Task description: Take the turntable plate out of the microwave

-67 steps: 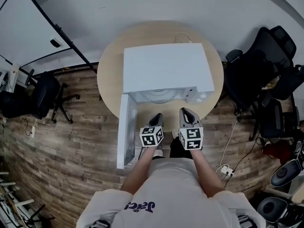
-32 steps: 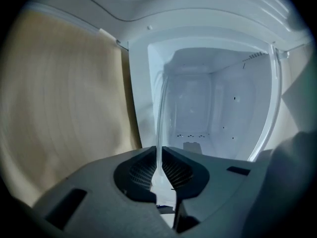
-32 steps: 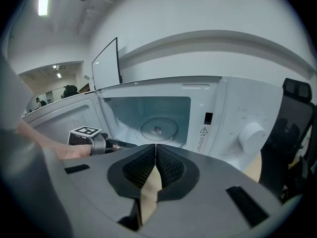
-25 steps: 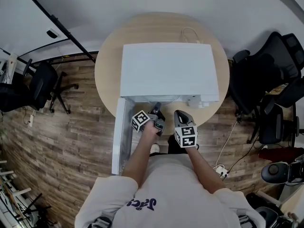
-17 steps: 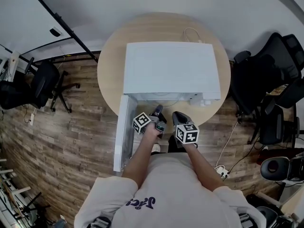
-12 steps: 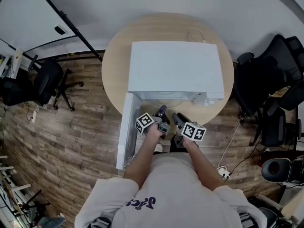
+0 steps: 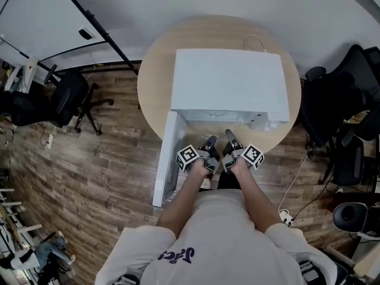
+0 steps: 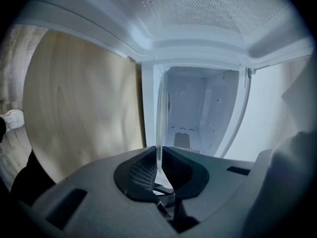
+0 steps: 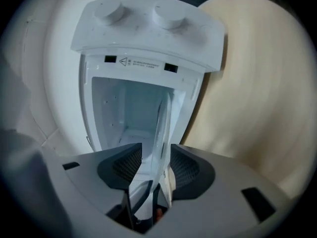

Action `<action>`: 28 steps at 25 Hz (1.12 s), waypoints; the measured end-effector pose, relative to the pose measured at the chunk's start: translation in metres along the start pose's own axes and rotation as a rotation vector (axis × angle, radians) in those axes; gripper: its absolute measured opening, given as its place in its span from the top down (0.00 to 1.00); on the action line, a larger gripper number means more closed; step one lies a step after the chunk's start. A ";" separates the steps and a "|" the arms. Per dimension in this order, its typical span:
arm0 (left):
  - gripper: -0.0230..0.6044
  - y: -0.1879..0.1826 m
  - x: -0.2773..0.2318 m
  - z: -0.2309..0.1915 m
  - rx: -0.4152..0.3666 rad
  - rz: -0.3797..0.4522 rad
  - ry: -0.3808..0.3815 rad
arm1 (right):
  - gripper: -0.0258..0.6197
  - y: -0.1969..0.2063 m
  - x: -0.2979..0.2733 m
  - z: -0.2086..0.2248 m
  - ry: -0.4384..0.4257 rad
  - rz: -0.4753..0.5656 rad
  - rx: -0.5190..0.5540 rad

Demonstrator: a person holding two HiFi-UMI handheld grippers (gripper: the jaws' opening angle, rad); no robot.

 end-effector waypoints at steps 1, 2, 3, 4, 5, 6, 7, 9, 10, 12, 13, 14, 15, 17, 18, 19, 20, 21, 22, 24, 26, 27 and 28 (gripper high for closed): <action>0.90 0.001 0.002 0.000 0.001 -0.002 0.003 | 0.67 0.000 -0.004 0.004 0.002 0.008 -0.017; 0.90 0.001 0.005 0.000 -0.001 -0.005 0.004 | 0.67 0.001 -0.008 0.007 0.008 0.011 -0.028; 0.90 0.002 0.007 0.000 -0.003 -0.007 0.004 | 0.67 0.001 -0.011 0.009 0.013 0.009 -0.036; 0.90 0.004 0.009 0.001 -0.006 -0.011 0.003 | 0.67 0.002 -0.015 0.011 0.014 0.007 -0.043; 0.90 0.005 0.012 0.002 -0.007 -0.016 0.004 | 0.68 0.002 -0.019 0.013 0.013 0.008 -0.051; 0.90 0.007 0.014 0.003 -0.006 -0.019 0.005 | 0.69 0.002 -0.023 0.014 0.013 0.015 -0.063; 0.90 0.009 0.015 0.003 -0.002 -0.023 0.006 | 0.70 0.000 -0.026 0.015 0.012 0.028 -0.075; 0.90 0.012 0.018 0.003 0.003 -0.030 0.009 | 0.75 -0.005 -0.032 0.016 0.001 0.052 -0.098; 0.90 0.014 0.019 0.002 0.002 -0.032 0.009 | 0.78 -0.006 -0.034 0.016 -0.013 0.057 -0.105; 0.90 0.015 0.022 0.002 -0.003 -0.033 0.006 | 0.86 -0.006 -0.037 0.013 -0.046 0.049 -0.119; 0.90 0.014 0.023 0.003 -0.004 -0.032 0.004 | 0.89 -0.006 -0.038 0.012 -0.055 0.040 -0.130; 0.90 0.013 0.024 0.003 -0.003 -0.032 0.004 | 0.90 -0.005 -0.038 0.010 -0.058 0.029 -0.141; 0.90 0.012 0.025 0.004 0.001 -0.031 0.008 | 0.91 -0.004 -0.039 0.009 -0.060 0.021 -0.148; 0.90 0.011 0.028 0.004 0.003 -0.031 0.018 | 0.91 -0.003 -0.038 0.006 -0.063 0.013 -0.154; 0.90 0.012 0.029 0.005 -0.002 -0.031 0.023 | 0.91 -0.002 -0.037 0.005 -0.067 0.011 -0.156; 0.90 0.013 0.030 0.005 -0.006 -0.035 0.026 | 0.91 -0.002 -0.035 0.004 -0.072 0.010 -0.158; 0.90 0.014 0.032 0.005 -0.010 -0.042 0.028 | 0.91 -0.001 -0.033 0.003 -0.077 0.010 -0.159; 0.90 0.015 0.033 0.004 -0.014 -0.052 0.028 | 0.91 -0.001 -0.030 0.003 -0.077 0.008 -0.160; 0.90 0.017 0.034 0.004 -0.019 -0.064 0.025 | 0.91 0.000 -0.027 0.003 -0.073 0.007 -0.162; 0.90 0.019 0.037 0.003 -0.036 -0.086 0.015 | 0.91 0.002 -0.021 0.002 -0.064 0.006 -0.161; 0.90 0.021 0.039 0.002 -0.055 -0.099 0.013 | 0.91 0.004 -0.014 0.004 -0.057 0.013 -0.167; 0.89 0.021 0.039 0.002 -0.062 -0.099 0.017 | 0.91 0.005 -0.010 0.005 -0.061 0.018 -0.171; 0.86 0.021 0.039 0.003 -0.061 -0.091 0.022 | 0.91 0.005 -0.006 0.005 -0.066 0.022 -0.172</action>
Point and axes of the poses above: the fingertips, and each gripper's own axes: x backward along the fingers, z to its right, y out of its underside, the point moved 4 cm from there along x, backward along the fingers, and after that the axes turned 12 degrees about x, right-handed, at the moved point
